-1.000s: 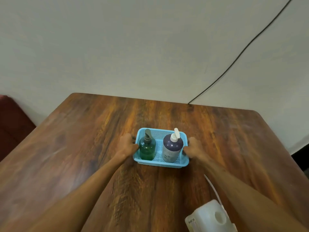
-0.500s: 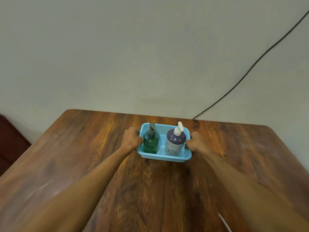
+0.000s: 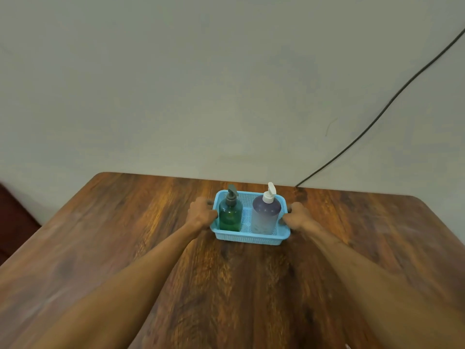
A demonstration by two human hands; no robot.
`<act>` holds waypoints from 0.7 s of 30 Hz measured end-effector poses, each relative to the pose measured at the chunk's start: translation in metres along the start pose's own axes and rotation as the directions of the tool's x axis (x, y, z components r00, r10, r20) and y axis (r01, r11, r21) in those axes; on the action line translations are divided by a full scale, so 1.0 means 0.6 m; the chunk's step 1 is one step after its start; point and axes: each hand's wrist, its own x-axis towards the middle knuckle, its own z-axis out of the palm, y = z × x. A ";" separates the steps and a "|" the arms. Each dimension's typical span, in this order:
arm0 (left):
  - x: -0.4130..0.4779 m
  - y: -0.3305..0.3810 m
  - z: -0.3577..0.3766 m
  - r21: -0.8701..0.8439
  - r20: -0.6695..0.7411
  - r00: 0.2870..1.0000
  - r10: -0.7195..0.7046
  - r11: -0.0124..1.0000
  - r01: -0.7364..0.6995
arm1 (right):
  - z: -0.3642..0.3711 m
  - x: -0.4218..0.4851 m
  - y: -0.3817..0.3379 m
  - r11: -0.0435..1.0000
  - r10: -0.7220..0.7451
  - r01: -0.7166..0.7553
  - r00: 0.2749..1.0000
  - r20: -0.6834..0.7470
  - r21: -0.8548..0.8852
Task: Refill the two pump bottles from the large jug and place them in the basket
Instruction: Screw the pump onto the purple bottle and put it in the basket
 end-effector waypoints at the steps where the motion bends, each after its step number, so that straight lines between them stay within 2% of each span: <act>1: -0.010 -0.002 -0.004 -0.012 -0.012 1.000 -0.007 1.000 0.007 | -0.004 -0.011 0.005 1.000 0.003 -0.004 1.000 0.026 0.031; 3: -0.038 -0.004 -0.013 -0.009 -0.075 0.997 0.003 1.000 -0.004 | -0.014 -0.041 0.012 1.000 -0.012 0.012 1.000 0.020 0.029; 8: -0.146 0.005 -0.033 -0.018 -0.242 0.957 0.156 0.986 -0.166 | -0.052 -0.143 0.032 0.985 -0.168 0.173 0.972 -0.162 0.016; 14: -0.283 0.008 -0.026 -0.038 -0.303 0.875 0.378 0.913 -0.407 | -0.094 -0.288 0.074 0.901 -0.370 0.424 0.860 -0.351 0.090; 17: -0.378 0.015 -0.002 -0.036 -0.313 0.836 0.451 0.874 -0.485 | -0.098 -0.373 0.100 0.856 -0.417 0.501 0.815 -0.402 0.128; 21: -0.532 0.002 0.036 -0.082 -0.261 0.823 0.504 0.838 -0.539 | -0.086 -0.516 0.157 0.776 -0.429 0.575 0.782 -0.453 0.259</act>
